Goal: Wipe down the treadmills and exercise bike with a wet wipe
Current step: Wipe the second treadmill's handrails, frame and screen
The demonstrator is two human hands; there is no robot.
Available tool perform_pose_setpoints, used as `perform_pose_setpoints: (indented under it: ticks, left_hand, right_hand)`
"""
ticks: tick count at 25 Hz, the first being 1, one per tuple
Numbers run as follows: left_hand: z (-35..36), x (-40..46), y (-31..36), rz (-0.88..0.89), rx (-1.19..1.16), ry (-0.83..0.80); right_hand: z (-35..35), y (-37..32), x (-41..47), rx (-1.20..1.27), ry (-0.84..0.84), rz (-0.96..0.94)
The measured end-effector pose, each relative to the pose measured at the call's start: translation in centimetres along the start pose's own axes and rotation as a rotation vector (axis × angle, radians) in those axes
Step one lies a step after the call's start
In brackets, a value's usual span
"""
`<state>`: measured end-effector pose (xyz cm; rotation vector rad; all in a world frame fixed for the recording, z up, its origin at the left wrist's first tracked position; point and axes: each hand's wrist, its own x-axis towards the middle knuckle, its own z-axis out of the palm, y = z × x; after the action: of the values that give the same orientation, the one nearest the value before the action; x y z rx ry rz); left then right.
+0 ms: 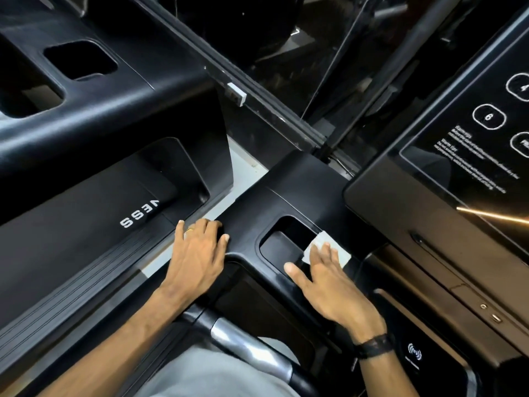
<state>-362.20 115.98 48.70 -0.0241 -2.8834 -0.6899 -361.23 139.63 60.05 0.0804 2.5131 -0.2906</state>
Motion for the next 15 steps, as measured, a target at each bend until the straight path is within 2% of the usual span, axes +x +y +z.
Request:
perform_pose_setpoints:
  ticks: [2,4,6,12,13,15]
  left_hand:
    - [0.0,-0.1,0.1,0.004,-0.001,0.009]
    - [0.2,-0.1,0.2,0.017,0.004,0.007]
    - [0.2,0.1,0.0,0.023,0.001,0.007]
    - [0.1,0.2,-0.1,0.014,0.027,0.016]
    - [0.0,0.1,0.0,0.006,0.034,0.017]
    - [0.0,-0.2,0.4,0.010,0.041,0.019]
  right_hand:
    - [0.4,0.4,0.0,0.045,0.046,0.049]
    - [0.2,0.7,1.9,-0.043,0.107,0.128]
    - [-0.5,0.1,4.9,-0.101,0.173,0.116]
    - [0.2,-4.7,8.9,-0.137,0.183,-0.369]
    - [0.4,-4.2,9.1,-0.144,0.216,-0.350]
    - [-0.4,-2.4,9.5,-0.148,0.304,-0.086]
